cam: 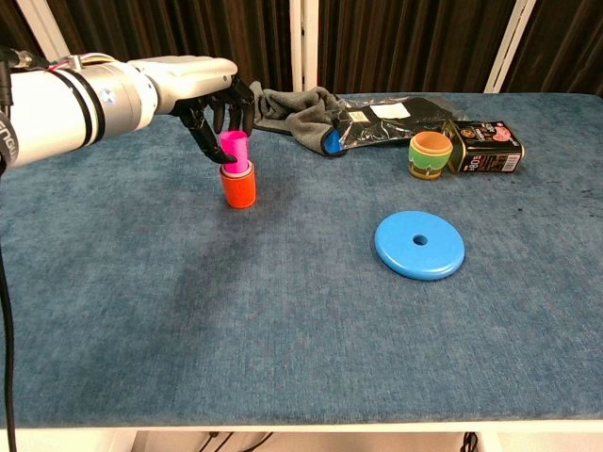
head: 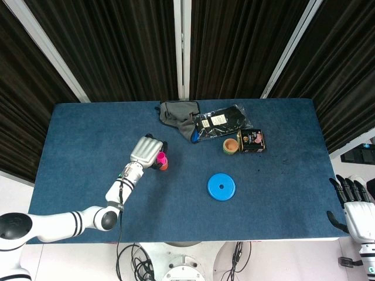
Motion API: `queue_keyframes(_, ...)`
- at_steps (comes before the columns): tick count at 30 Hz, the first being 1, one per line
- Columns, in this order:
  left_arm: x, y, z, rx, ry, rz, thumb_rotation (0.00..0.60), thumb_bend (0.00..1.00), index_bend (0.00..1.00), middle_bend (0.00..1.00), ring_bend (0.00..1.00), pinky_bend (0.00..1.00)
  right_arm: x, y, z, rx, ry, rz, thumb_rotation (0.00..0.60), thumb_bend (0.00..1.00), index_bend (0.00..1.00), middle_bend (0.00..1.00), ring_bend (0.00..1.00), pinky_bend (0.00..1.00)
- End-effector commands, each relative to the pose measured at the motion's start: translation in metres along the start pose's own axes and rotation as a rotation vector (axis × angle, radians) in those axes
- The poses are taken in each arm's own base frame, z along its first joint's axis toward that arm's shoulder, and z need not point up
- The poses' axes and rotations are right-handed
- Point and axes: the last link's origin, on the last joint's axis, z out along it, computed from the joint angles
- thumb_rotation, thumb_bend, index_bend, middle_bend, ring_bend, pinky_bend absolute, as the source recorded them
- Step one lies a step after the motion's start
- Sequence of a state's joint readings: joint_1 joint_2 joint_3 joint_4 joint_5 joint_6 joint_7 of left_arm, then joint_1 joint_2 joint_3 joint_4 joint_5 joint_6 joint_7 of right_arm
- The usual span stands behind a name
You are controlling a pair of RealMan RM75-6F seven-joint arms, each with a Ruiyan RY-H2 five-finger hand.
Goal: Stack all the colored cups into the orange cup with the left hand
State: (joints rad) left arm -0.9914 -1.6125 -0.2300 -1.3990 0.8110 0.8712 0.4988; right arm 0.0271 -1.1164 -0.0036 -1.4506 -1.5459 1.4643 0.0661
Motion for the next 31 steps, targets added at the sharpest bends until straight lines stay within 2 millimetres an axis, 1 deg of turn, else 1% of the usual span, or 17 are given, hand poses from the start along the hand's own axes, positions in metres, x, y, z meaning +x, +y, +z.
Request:
queue_keyframes(1, 0.0, 0.0, 0.001, -0.015, 0.011, 0.004, 0.6, 0.17, 0.21, 0.22, 0.21, 0.19, 0.0, -0.001, 0.0, 0.002, -0.001, 0.0, 0.6, 0.27, 0.0, 0.0, 0.0, 0.0)
queue_keyframes(3, 0.0, -0.001, 0.0, -0.019, 0.021, 0.0, 0.6, 0.15, 0.12, 0.14, 0.13, 0.15, 0.001, 0.0, 0.0, 0.0, 0.001, -0.001, 0.6, 0.27, 0.0, 0.0, 0.0, 0.0)
queue_keyframes(5, 0.001, -0.002, -0.001, -0.02, 0.031, -0.004, 0.6, 0.15, 0.1, 0.13, 0.11, 0.14, 0.002, 0.001, 0.0, -0.005, 0.001, -0.002, 0.6, 0.27, 0.0, 0.0, 0.0, 0.0)
queue_keyframes(8, 0.005, -0.006, -0.007, -0.022, 0.038, 0.004, 0.6, 0.14, 0.1, 0.13, 0.11, 0.14, 0.003, 0.002, 0.0, -0.009, 0.003, -0.002, 0.6, 0.27, 0.0, 0.0, 0.0, 0.0)
queue_keyframes(11, 0.012, -0.014, -0.025, -0.01, 0.066, 0.026, 0.6, 0.13, 0.11, 0.15, 0.11, 0.13, 0.005, 0.002, 0.0, -0.005, 0.01, 0.001, 0.6, 0.27, 0.0, 0.0, 0.0, 0.0)
queue_keyframes(14, 0.016, -0.035, -0.058, 0.031, 0.119, 0.087, 0.6, 0.12, 0.15, 0.17, 0.11, 0.11, 0.006, 0.001, -0.001, 0.003, 0.014, -0.002, 0.6, 0.27, 0.0, 0.0, 0.0, 0.0)
queue_keyframes(17, 0.011, -0.067, -0.109, 0.106, 0.155, 0.136, 0.6, 0.11, 0.16, 0.17, 0.11, 0.09, 0.004, -0.001, -0.001, 0.013, 0.01, -0.002, 0.6, 0.27, 0.0, 0.0, 0.0, 0.0)
queue_keyframes(18, 0.006, -0.079, -0.134, 0.143, 0.164, 0.145, 0.6, 0.11, 0.16, 0.17, 0.1, 0.09, 0.004, -0.002, -0.002, 0.017, 0.009, 0.001, 0.6, 0.27, 0.0, 0.0, 0.0, 0.0)
queue_keyframes(20, -0.002, -0.096, -0.172, 0.189, 0.186, 0.151, 0.6, 0.11, 0.15, 0.17, 0.1, 0.09, 0.004, -0.003, -0.004, 0.024, 0.013, 0.002, 0.6, 0.27, 0.0, 0.0, 0.0, 0.0)
queue_keyframes(21, -0.008, -0.105, -0.196, 0.207, 0.2, 0.157, 0.6, 0.11, 0.15, 0.17, 0.1, 0.09, 0.005, -0.004, -0.005, 0.03, 0.018, -0.003, 0.6, 0.27, 0.0, 0.0, 0.0, 0.0)
queue_keyframes(24, -0.023, -0.124, -0.249, 0.266, 0.229, 0.162, 0.6, 0.11, 0.14, 0.17, 0.09, 0.09, 0.007, -0.007, -0.004, 0.042, 0.027, -0.014, 0.6, 0.27, 0.0, 0.0, 0.0, 0.0)
queue_keyframes(27, -0.034, -0.134, -0.283, 0.328, 0.245, 0.137, 0.6, 0.1, 0.14, 0.16, 0.07, 0.08, 0.008, -0.011, -0.003, 0.05, 0.033, -0.022, 0.6, 0.27, 0.0, 0.0, 0.0, 0.0)
queue_keyframes(29, -0.038, -0.137, -0.292, 0.349, 0.253, 0.12, 0.6, 0.1, 0.14, 0.16, 0.07, 0.08, 0.007, -0.014, -0.001, 0.053, 0.03, -0.025, 0.6, 0.27, 0.0, 0.0, 0.0, 0.0)
queue_keyframes(31, -0.04, -0.14, -0.298, 0.361, 0.257, 0.104, 0.6, 0.1, 0.14, 0.16, 0.07, 0.08, 0.007, -0.018, 0.0, 0.056, 0.024, -0.03, 0.6, 0.27, 0.0, 0.0, 0.0, 0.0)
